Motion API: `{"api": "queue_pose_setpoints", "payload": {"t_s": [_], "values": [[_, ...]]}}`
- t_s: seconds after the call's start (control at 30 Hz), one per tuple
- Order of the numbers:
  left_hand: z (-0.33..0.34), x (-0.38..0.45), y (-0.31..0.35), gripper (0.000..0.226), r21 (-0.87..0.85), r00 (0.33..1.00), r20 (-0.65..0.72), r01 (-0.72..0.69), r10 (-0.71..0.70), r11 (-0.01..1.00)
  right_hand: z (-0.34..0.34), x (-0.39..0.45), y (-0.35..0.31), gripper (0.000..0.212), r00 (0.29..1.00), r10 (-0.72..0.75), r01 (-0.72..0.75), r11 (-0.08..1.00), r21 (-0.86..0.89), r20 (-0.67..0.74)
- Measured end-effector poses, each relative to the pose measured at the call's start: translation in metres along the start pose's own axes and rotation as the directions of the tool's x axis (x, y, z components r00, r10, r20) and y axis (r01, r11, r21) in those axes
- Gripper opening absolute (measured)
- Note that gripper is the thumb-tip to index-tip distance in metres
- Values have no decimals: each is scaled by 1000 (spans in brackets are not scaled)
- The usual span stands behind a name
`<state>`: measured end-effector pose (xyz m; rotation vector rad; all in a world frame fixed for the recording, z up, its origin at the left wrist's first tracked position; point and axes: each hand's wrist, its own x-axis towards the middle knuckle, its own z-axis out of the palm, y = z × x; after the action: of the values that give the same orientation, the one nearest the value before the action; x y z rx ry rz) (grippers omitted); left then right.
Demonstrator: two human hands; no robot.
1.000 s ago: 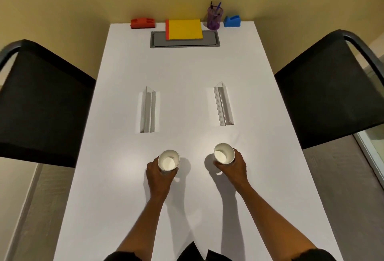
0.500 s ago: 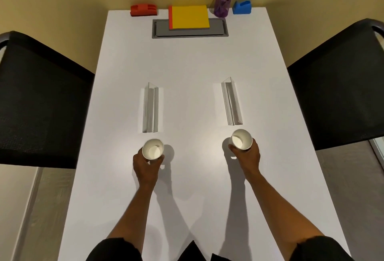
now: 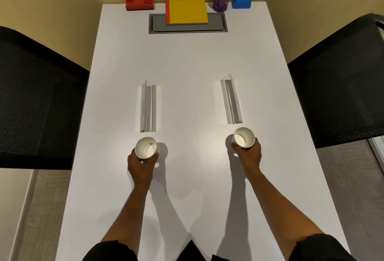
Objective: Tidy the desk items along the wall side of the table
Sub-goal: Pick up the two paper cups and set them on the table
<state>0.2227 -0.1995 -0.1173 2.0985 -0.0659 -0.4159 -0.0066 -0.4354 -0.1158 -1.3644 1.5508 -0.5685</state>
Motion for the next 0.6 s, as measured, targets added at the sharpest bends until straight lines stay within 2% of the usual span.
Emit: {"api": "queue_pose_setpoints", "payload": {"t_s": [0.5, 0.6], "values": [[-6, -4, 0, 51, -15, 999, -35, 3, -4, 1000, -1, -1, 3, 57, 999, -39, 39, 999, 0, -35], [-6, -3, -1, 55, -25, 999, -34, 11, -12, 1000, -2, 0, 2, 65, 999, -48, 48, 999, -9, -17]]}}
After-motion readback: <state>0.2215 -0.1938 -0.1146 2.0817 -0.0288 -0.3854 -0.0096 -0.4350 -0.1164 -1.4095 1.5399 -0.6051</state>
